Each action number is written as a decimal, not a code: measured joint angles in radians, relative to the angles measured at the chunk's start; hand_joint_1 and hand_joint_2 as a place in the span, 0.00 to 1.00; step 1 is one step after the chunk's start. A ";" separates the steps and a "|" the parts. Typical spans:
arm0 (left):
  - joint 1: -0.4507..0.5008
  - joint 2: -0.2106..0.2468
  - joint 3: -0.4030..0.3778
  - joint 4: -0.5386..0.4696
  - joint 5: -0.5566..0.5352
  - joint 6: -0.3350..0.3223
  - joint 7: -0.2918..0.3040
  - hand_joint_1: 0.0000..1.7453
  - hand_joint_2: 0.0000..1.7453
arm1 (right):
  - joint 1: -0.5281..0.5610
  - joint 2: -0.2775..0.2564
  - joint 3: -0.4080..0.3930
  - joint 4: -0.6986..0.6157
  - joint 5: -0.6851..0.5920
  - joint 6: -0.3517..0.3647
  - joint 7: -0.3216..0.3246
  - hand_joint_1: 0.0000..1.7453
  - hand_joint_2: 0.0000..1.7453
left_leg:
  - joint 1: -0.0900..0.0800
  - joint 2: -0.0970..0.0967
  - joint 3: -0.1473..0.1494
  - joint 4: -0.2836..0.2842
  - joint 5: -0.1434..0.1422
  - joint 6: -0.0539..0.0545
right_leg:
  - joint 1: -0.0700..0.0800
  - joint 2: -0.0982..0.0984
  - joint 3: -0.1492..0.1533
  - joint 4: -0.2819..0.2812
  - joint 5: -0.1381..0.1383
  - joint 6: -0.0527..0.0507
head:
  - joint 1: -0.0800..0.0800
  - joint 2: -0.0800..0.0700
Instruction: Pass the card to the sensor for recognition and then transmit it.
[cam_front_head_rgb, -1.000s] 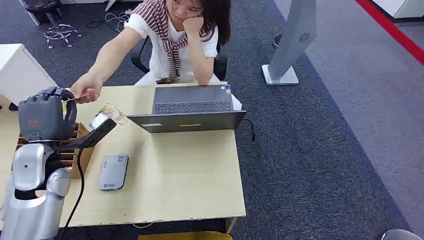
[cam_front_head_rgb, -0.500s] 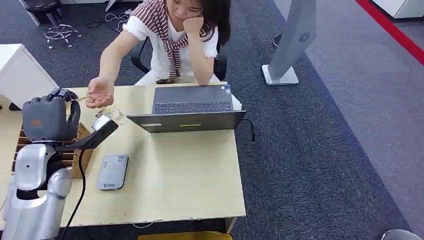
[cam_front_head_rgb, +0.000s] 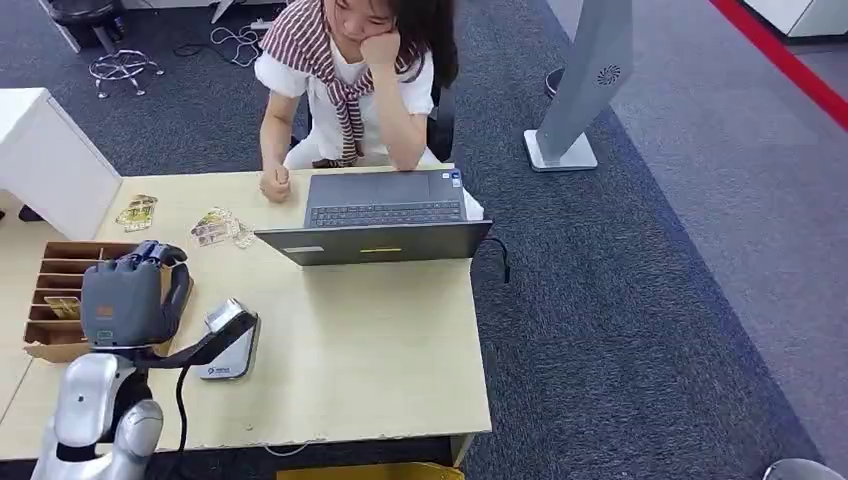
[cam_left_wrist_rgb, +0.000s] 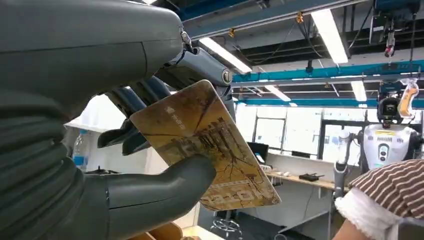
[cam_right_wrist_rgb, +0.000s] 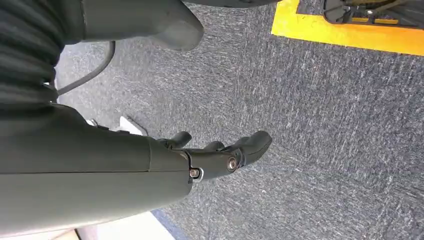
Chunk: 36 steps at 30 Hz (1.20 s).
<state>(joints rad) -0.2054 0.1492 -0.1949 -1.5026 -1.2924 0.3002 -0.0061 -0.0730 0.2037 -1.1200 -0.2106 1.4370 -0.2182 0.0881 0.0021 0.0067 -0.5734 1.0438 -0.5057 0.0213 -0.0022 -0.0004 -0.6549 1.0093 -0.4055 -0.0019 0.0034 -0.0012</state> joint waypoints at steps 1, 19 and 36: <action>0.002 0.000 0.000 -0.002 0.000 0.000 0.000 1.00 1.00 | 0.000 0.000 0.000 0.001 0.000 0.000 0.000 0.00 1.00 | 0.000 0.000 0.000 0.000 0.000 0.000 | 0.000 0.000 0.000 0.000 0.000 0.000 | 0.000 0.000; 0.053 0.009 -0.001 0.070 -0.055 -0.132 0.033 1.00 1.00 | 0.000 0.000 0.000 0.003 0.004 -0.001 0.000 0.00 1.00 | 0.000 0.000 0.000 0.000 0.001 -0.001 | 0.000 0.000 -0.001 0.000 0.000 -0.001 | 0.000 0.000; 0.008 0.079 -0.014 0.204 -0.052 -0.291 0.097 1.00 1.00 | 0.000 0.000 0.000 0.003 0.006 0.003 0.002 0.00 1.00 | 0.000 0.000 0.000 0.000 0.001 -0.002 | 0.000 0.000 -0.001 0.000 0.000 -0.001 | 0.000 0.000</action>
<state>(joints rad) -0.1977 0.2277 -0.2087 -1.2989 -1.3447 0.0088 0.0912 -0.0726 0.2037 -1.1200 -0.2079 1.4431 -0.2152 0.0896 0.0023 0.0066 -0.5738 1.0435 -0.5044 0.0194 -0.0020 -0.0002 -0.6559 1.0095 -0.4050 -0.0026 0.0034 -0.0011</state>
